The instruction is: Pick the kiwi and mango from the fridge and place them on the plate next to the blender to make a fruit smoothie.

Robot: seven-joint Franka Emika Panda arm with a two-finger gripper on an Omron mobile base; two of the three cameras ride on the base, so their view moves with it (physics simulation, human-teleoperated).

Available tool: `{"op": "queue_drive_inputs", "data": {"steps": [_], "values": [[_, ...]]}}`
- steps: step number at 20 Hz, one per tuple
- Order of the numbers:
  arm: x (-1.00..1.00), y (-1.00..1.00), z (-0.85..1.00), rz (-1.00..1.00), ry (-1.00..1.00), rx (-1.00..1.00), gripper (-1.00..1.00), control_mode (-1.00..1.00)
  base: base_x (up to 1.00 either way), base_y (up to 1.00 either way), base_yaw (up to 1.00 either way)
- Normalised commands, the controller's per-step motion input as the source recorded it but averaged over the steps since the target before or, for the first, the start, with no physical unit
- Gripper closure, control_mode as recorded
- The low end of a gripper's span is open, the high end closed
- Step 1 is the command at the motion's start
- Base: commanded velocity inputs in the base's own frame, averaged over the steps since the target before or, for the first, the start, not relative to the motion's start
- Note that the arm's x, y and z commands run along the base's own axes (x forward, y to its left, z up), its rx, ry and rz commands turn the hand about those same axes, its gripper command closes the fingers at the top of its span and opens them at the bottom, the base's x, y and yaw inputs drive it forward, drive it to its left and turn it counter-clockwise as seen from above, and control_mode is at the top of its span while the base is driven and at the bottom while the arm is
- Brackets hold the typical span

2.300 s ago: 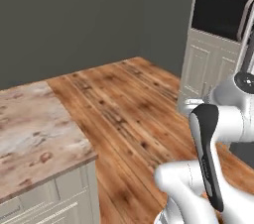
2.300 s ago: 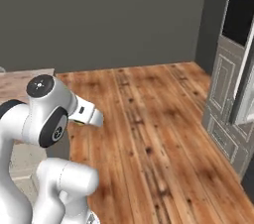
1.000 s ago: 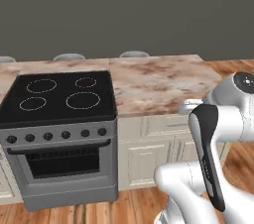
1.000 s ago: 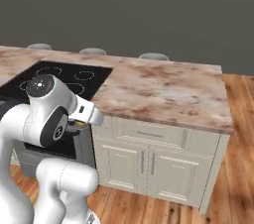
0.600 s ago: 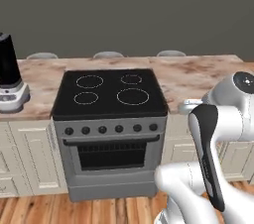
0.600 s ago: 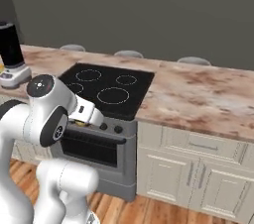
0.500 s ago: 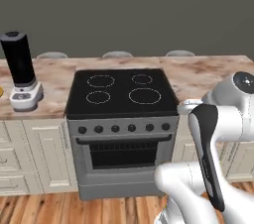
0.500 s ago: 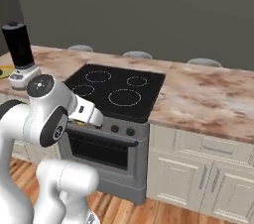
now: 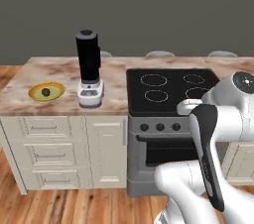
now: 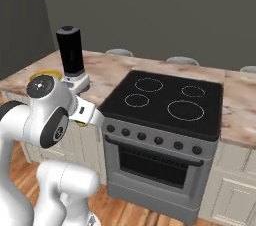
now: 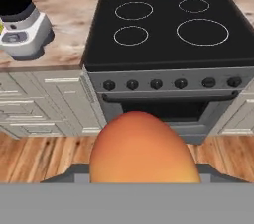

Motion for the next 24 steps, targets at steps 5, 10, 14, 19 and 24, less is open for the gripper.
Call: {"op": "queue_drive_inputs", "data": {"steps": [5,10,14,19,24], "values": [[0.00,0.00,0.00,0.00,0.00,0.00,1.00,1.00,0.40,1.00,0.08],[0.00,0.00,0.00,0.00,0.00,0.00,1.00,1.00,0.44,1.00,0.03],[0.00,0.00,0.00,0.00,0.00,0.00,1.00,1.00,0.61,1.00,0.00],[0.00,0.00,0.00,0.00,0.00,0.00,1.00,1.00,0.71,1.00,-0.08],[0.00,0.00,0.00,0.00,0.00,0.00,1.00,1.00,0.57,0.55,-0.20]]}}
